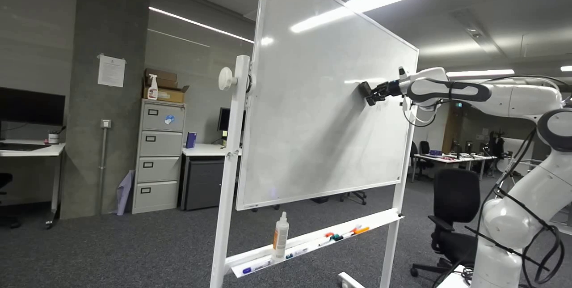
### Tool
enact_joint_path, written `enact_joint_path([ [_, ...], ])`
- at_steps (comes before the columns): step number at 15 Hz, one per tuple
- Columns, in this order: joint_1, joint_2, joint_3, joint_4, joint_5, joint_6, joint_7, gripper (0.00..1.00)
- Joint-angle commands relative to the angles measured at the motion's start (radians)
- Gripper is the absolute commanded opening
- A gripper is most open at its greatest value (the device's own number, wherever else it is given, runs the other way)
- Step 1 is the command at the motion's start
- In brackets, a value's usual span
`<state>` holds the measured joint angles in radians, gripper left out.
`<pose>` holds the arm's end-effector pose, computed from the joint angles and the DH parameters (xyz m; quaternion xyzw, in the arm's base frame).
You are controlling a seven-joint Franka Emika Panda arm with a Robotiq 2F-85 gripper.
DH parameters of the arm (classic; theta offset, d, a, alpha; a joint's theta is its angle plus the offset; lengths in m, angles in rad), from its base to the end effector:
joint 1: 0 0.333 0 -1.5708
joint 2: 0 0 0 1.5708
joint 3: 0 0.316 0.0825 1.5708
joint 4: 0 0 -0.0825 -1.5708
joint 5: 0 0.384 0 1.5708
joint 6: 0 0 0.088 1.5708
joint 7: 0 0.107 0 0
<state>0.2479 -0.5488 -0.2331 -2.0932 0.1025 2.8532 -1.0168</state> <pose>0.4214 -0.0404 0.7862 0.7163 0.3446 0.5727 0.2005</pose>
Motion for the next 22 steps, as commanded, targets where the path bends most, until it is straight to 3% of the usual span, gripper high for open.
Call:
enact_joint_path([
  [1,-0.149,0.006,0.079,0.08,-0.119,-0.122,0.137,0.34],
  [7,-0.259,0.007,0.144,0.142,-0.3,-0.217,0.274,0.34],
  [11,-0.277,-0.009,0.095,0.109,-0.35,-0.222,0.258,0.34],
  [16,-0.329,-0.029,0.022,0.101,-0.377,-0.398,0.233,0.34],
  [22,-0.407,0.018,0.016,0.131,-0.455,-0.531,0.283,0.34],
])
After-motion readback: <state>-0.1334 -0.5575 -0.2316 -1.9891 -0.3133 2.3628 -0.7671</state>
